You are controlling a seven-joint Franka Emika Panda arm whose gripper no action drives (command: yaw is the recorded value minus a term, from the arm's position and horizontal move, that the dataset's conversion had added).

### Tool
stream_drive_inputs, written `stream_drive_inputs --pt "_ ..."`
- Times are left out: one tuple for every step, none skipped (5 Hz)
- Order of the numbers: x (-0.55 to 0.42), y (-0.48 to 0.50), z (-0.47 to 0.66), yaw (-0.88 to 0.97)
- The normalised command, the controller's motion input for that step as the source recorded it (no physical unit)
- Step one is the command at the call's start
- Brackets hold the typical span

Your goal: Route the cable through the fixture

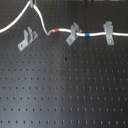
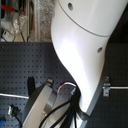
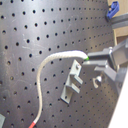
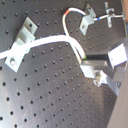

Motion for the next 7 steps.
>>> stream_drive_inputs --pt "0.019 -0.034 0.01 0.0" --pt "-0.283 -0.155 0.39 -0.3" --pt "-0.391 0.029 0.5 -0.32" --pt "-0.455 0.121 0.57 -0.25" --pt "-0.333 0.257 0.56 -0.19" --pt "-0.272 0.249 0.47 -0.15" --pt "-0.19 0.191 0.23 -0.03"
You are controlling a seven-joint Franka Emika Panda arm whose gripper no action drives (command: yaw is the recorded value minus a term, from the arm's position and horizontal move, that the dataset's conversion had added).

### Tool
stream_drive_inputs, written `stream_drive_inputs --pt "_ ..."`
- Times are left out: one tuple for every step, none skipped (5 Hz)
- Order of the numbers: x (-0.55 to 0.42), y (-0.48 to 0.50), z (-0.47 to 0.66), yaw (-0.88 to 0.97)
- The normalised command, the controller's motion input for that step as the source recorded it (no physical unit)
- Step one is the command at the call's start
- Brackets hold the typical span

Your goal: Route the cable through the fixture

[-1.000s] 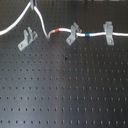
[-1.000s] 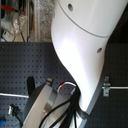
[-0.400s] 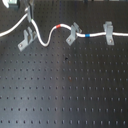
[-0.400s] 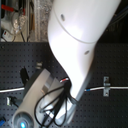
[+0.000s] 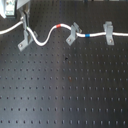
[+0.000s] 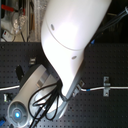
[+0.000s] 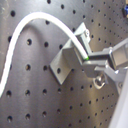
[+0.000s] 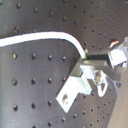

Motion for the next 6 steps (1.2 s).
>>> stream_drive_inputs --pt "-0.058 0.048 0.08 0.12" --pt "0.001 0.001 0.08 0.13" --pt "-0.027 -0.027 0.27 0.05" --pt "-0.147 -0.023 0.3 0.02" --pt "-0.301 0.5 0.08 0.03" --pt "-0.235 0.567 -0.01 0.05"
